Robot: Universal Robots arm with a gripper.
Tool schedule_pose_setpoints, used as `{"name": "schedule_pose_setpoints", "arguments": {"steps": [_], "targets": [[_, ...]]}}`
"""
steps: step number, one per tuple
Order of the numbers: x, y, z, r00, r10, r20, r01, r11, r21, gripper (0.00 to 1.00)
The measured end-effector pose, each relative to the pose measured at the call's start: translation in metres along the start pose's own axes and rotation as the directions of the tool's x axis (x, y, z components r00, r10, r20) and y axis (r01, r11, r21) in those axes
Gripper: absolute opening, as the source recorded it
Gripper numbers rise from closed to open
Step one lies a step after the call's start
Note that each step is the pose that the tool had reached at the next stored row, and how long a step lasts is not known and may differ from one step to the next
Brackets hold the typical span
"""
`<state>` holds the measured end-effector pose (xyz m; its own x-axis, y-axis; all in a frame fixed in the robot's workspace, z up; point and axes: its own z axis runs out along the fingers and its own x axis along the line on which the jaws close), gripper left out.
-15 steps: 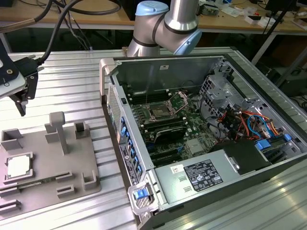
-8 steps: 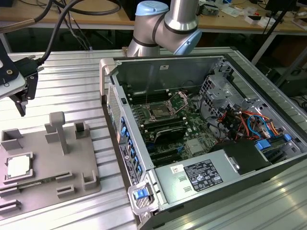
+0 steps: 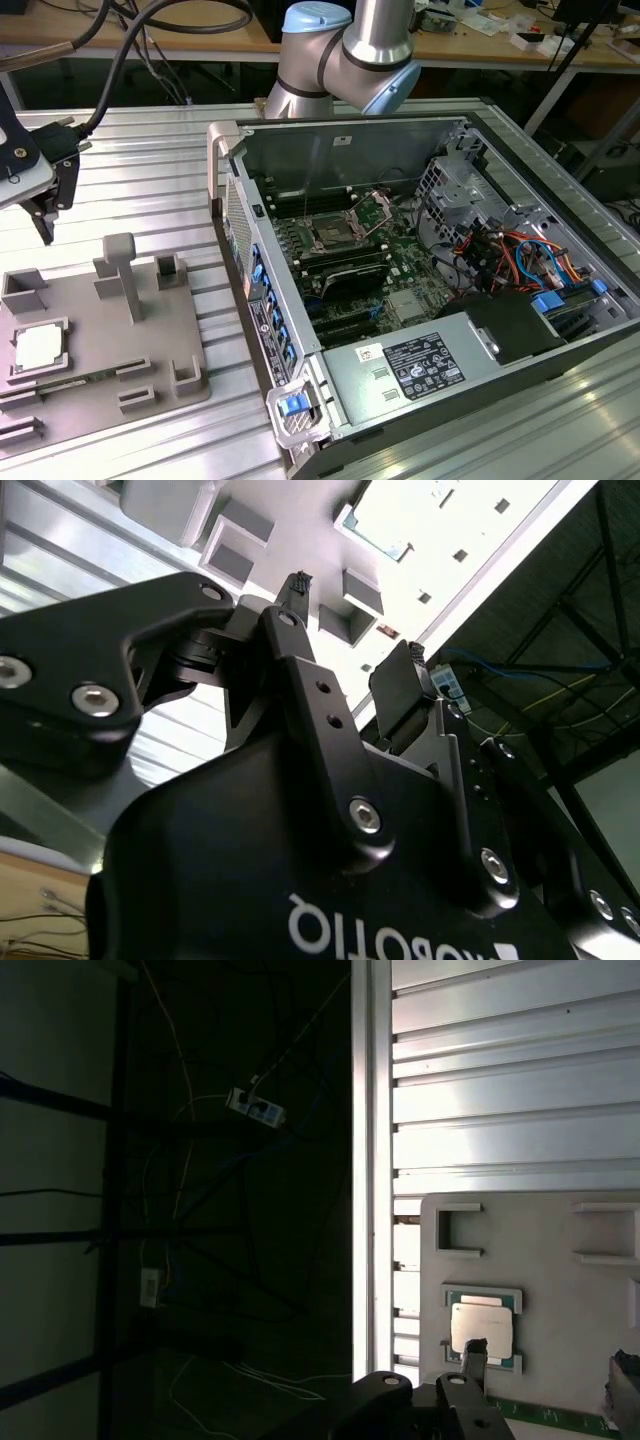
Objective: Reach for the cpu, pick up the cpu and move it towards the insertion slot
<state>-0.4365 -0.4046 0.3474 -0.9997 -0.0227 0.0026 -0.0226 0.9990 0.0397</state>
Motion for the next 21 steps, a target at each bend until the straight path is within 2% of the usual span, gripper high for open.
{"name": "schedule_pose_setpoints", "arguments": {"steps": [5, 21], "targets": [[0.0, -0.0001, 0.0018, 1.0, 0.0, -0.0001, 0.0, 1.0, 0.0001, 0.53], [0.0, -0.0006, 0.0153, 1.0, 0.0, -0.0002, 0.0, 1.0, 0.0001, 0.53]]}}
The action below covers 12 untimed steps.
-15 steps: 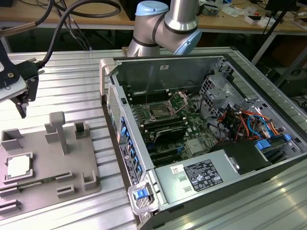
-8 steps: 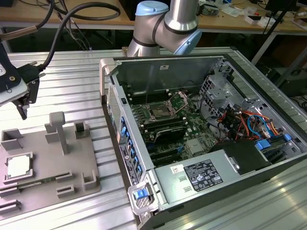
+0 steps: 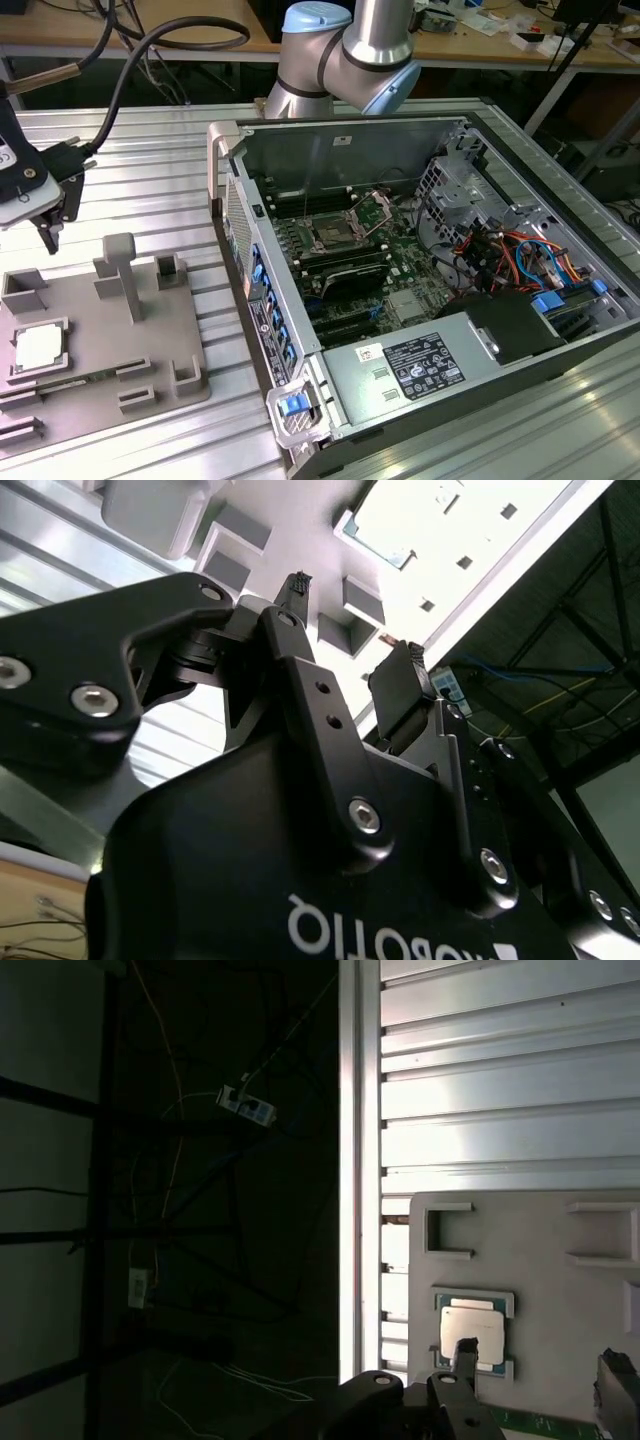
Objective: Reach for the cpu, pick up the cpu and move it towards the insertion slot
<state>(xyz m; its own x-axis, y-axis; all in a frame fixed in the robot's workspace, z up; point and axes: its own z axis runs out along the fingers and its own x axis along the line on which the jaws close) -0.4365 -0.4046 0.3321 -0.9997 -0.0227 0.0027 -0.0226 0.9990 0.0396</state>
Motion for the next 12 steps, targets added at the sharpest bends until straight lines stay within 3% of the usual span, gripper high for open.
{"name": "schedule_pose_setpoints", "arguments": {"steps": [12], "targets": [[0.0011, -0.0003, 0.0006, 1.0, 0.0, 0.0001, 0.0, 1.0, -0.0003, 0.53]]}}
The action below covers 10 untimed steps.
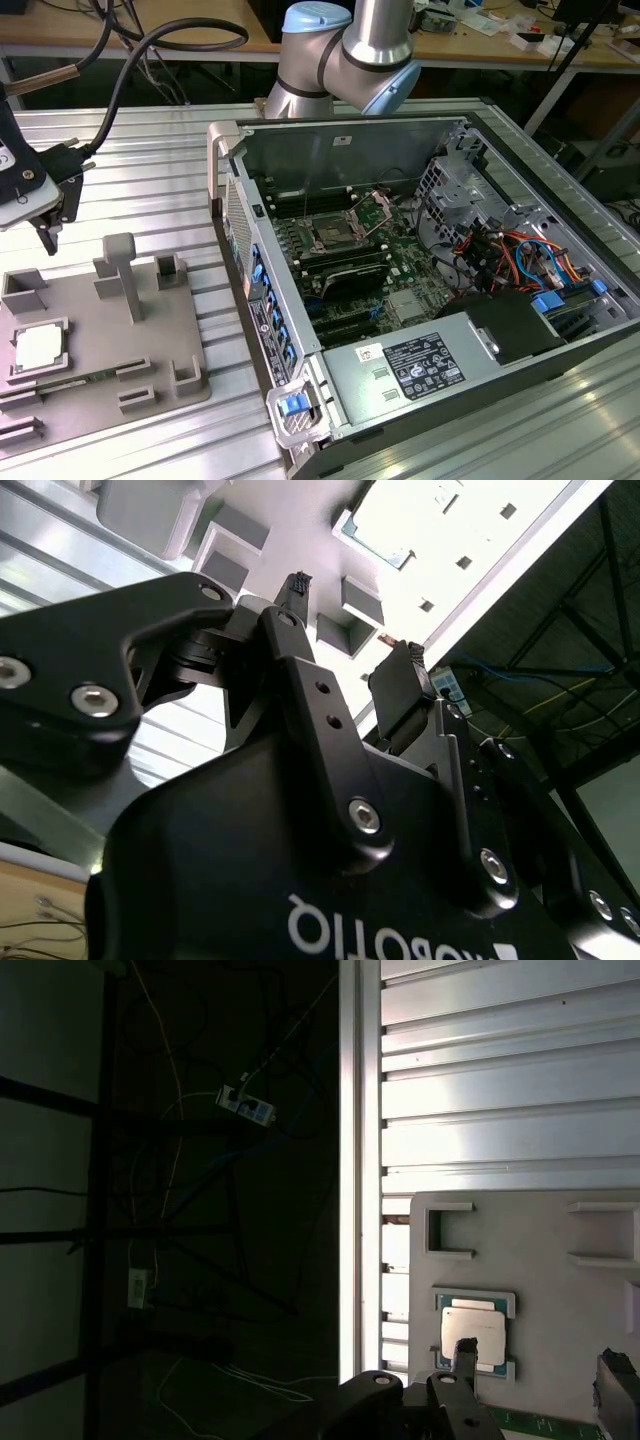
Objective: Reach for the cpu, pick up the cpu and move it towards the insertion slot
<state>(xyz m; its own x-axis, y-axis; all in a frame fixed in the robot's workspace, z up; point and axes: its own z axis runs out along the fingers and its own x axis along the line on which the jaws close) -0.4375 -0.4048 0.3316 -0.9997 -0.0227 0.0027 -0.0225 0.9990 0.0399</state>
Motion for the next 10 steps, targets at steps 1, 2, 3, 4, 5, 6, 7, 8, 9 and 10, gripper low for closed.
{"name": "schedule_pose_setpoints", "arguments": {"steps": [1, 2, 3, 4, 5, 6, 7, 8, 9, 10], "targets": [[0.0, 0.0, 0.0, 1.0, 0.0, 0.0, 0.0, 1.0, 0.0001, 0.53], [0.0, 0.0, 0.0, 1.0, 0.0, 0.0, 0.0, 1.0, 0.0, 0.53], [0.0, 0.0, 0.0, 1.0, 0.0, 0.0, 0.0, 1.0, 0.0001, 0.53], [0.0, 0.0, 0.0, 1.0, 0.0, 0.0, 0.0, 1.0, 0.0, 0.53], [0.0, -0.0001, 0.0, 1.0, 0.0, 0.0, 0.0, 1.0, 0.0, 0.53], [0.0, -0.0001, 0.0, 1.0, 0.0, 0.0, 0.0, 1.0, 0.0, 0.53], [0.0001, -0.0001, 0.0, 1.0, 0.0, 0.0, 0.0, 1.0, 0.0, 0.53], [0.0, -0.0001, 0.0, 1.0, 0.0, 0.0, 0.0, 1.0, 0.0, 0.53], [0.0001, -0.0001, 0.0, 1.0, 0.0, 0.0, 0.0, 1.0, -0.0001, 0.53], [0.0004, -0.0002, 0.0001, 1.0, 0.0, 0.0, 0.0, 1.0, -0.0002, 0.53]]}}
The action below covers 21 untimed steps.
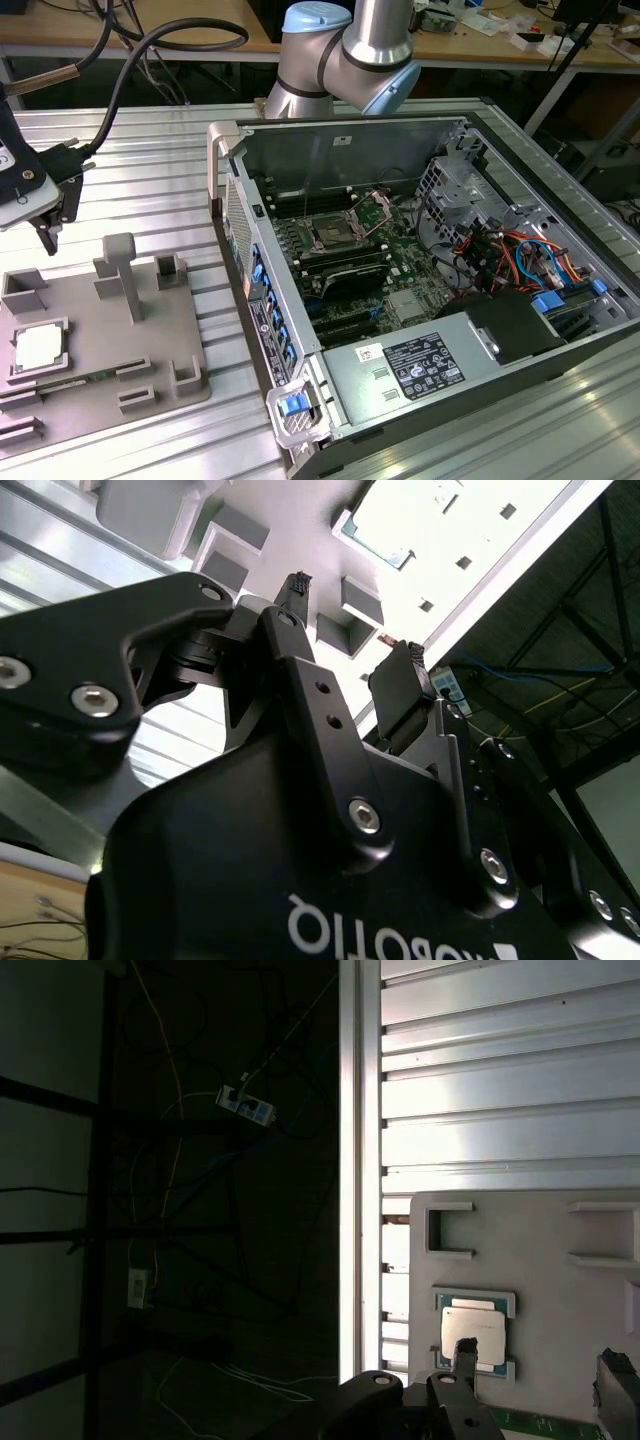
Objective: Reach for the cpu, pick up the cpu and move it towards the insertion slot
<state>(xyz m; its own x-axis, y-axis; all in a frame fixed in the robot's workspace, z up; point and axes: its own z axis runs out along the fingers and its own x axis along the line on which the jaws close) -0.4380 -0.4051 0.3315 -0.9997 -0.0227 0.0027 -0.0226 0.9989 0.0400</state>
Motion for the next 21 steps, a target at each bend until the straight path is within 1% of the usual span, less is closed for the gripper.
{"name": "schedule_pose_setpoints", "arguments": {"steps": [6, 13, 14, 18, 19, 21], "targets": [[0.0066, 0.0002, 0.0004, 1.0, 0.0, 0.0, 0.0, 1.0, -0.001, 0.53], [0.0074, 0.0002, 0.0005, 1.0, 0.0, 0.0, 0.0, 1.0, -0.0011, 0.54], [0.0074, 0.0002, 0.0006, 1.0, 0.0, 0.0001, 0.0, 1.0, -0.0011, 0.6], [0.0074, 0.0002, 0.0009, 1.0, 0.0, -0.0001, 0.0, 1.0, -0.001, 0.61], [0.0074, 0.0002, 0.0016, 1.0, 0.0, 0.0002, 0.0, 1.0, -0.0012, 0.67], [0.0075, 0.0001, 0.0031, 1.0, 0.0, 0.0001, 0.0, 1.0, -0.0011, 0.67]]}}
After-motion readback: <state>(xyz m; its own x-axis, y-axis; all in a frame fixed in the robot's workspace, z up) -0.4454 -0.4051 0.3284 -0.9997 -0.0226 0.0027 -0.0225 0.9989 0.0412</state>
